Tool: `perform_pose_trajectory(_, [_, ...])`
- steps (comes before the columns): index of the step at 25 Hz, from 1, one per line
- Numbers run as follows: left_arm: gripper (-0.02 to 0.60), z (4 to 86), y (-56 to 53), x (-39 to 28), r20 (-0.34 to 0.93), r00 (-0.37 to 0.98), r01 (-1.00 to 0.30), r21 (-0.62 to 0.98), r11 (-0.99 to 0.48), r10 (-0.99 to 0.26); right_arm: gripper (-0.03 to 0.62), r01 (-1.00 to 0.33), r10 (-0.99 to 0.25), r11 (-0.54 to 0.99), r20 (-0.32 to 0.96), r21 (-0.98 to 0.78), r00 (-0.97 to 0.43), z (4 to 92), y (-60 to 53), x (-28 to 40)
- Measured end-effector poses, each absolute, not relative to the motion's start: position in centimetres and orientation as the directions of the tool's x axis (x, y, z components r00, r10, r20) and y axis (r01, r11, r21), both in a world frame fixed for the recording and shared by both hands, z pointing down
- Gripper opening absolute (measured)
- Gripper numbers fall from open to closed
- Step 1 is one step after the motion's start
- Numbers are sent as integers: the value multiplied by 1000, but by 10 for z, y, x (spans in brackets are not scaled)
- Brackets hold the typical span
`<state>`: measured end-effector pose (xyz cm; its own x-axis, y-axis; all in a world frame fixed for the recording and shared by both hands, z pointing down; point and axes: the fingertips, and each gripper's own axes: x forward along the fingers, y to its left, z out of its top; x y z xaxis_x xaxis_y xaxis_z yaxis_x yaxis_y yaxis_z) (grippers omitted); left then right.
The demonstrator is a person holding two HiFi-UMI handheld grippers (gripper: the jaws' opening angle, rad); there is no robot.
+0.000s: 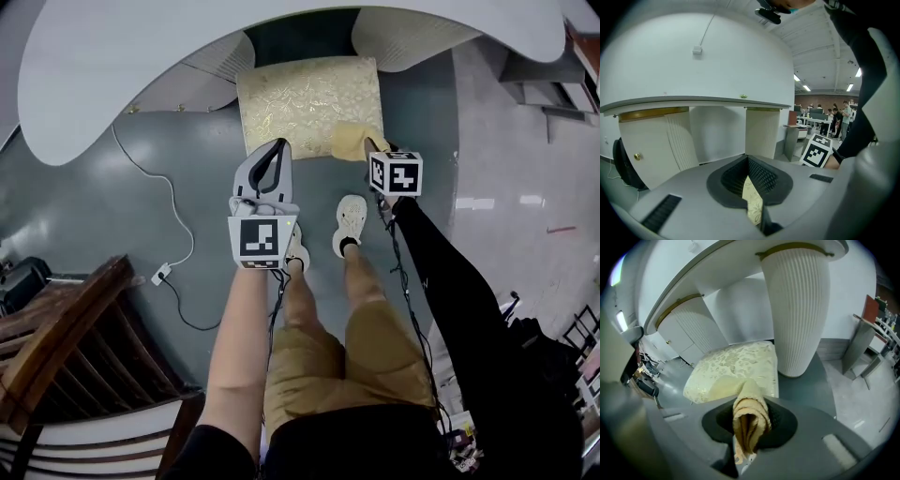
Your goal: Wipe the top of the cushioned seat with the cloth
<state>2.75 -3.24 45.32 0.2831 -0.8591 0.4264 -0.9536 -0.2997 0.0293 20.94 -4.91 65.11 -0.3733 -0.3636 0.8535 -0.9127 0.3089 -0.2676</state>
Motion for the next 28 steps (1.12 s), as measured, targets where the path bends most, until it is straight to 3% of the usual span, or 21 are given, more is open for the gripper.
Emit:
perform_pose_trajectory(9, [8, 444, -62, 64, 424, 285, -953, 25, -303, -860, 60, -966, -413, 217, 883, -144, -224, 647, -72, 320])
perform_pose_trajectory(15, [8, 447, -74, 73, 421, 301, -948, 37, -315, -856, 60, -980, -437, 178, 884, -94, -164, 636, -79, 357])
perform_pose_trajectory(23, [8, 457, -71, 41, 440, 323, -942, 68, -328, -838, 60, -985, -468, 148, 871, -86, -147, 625, -74, 330])
perform_pose_trajectory(28, [8, 462, -69, 4, 451, 327, -941, 78, -329, -830, 60, -978, -518, 169, 833, -126, -196, 607, -78, 272])
